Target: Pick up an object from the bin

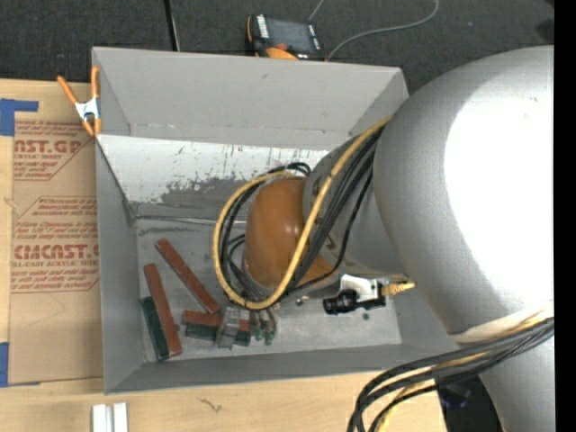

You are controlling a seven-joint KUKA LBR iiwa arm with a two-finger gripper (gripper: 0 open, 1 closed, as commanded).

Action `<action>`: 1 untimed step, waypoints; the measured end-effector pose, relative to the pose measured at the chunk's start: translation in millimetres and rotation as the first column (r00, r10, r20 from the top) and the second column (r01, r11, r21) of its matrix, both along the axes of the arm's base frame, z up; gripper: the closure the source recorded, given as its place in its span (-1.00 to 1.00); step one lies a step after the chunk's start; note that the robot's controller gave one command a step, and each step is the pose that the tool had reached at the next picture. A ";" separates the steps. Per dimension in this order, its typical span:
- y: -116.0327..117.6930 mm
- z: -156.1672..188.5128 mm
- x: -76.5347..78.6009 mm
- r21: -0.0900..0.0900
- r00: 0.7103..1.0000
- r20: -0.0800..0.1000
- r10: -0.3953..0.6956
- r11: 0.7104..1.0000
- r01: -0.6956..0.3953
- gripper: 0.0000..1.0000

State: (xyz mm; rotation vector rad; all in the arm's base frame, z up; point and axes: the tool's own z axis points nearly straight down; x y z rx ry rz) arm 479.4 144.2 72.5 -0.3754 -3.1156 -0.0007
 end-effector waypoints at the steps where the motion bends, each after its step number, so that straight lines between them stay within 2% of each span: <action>1: -0.5 118.1 21.8 0.002 1.000 0.012 -0.006 1.000 0.006 1.00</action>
Offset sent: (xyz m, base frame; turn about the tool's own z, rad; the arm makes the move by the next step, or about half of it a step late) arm 0.0197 -0.0011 0.1138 0.0064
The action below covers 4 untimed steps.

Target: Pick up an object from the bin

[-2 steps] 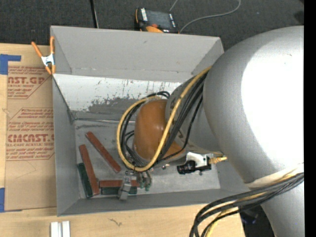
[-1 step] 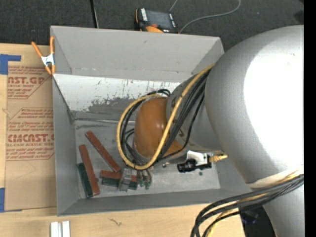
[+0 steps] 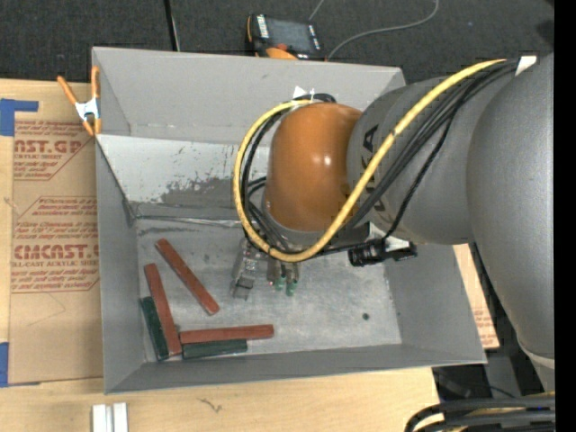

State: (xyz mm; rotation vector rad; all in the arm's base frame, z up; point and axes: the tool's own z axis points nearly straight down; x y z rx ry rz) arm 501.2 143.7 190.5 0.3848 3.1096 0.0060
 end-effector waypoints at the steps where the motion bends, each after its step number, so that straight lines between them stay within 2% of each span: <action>1: -0.3 -4.6 -1.9 -0.003 1.000 -0.008 0.000 1.000 0.000 -1.00; 2: 32.5 -118.5 -18.4 -0.004 0.999 -0.016 0.031 1.000 -0.031 -1.00; 3: 32.4 -112.7 -14.7 -0.002 1.000 -0.005 0.028 1.000 -0.028 1.00; 4: 58.9 99.0 6.9 0.001 0.999 0.001 0.034 0.999 -0.034 1.00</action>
Offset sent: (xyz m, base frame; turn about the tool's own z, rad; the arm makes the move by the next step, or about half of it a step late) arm 0.0000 0.0000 0.0000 0.0000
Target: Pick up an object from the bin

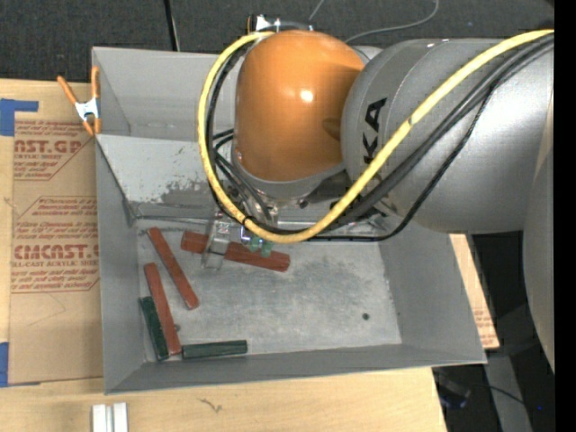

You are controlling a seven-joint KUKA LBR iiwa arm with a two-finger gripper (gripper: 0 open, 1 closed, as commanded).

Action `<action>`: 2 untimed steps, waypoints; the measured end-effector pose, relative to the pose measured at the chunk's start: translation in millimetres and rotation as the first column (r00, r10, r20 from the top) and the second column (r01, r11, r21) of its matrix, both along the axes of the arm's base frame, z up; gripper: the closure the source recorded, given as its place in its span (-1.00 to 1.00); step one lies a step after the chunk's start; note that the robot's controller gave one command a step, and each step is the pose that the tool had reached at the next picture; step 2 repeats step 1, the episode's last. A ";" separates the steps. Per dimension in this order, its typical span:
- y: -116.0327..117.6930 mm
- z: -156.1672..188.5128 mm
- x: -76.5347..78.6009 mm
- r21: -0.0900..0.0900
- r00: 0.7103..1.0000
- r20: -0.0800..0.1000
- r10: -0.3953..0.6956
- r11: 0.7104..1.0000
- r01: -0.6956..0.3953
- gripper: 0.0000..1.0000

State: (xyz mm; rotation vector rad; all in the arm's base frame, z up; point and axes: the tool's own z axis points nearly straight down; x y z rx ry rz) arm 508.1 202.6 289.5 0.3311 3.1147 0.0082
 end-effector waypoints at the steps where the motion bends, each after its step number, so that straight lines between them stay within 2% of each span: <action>1: 32.8 -4.4 0.3 -0.002 0.999 -0.008 -0.053 0.999 0.053 1.00; 2: 32.8 -4.4 0.3 -0.002 0.999 -0.008 -0.053 0.999 0.053 1.00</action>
Offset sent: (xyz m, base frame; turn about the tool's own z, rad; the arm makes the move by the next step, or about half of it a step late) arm 0.0004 0.0303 -0.0040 0.0564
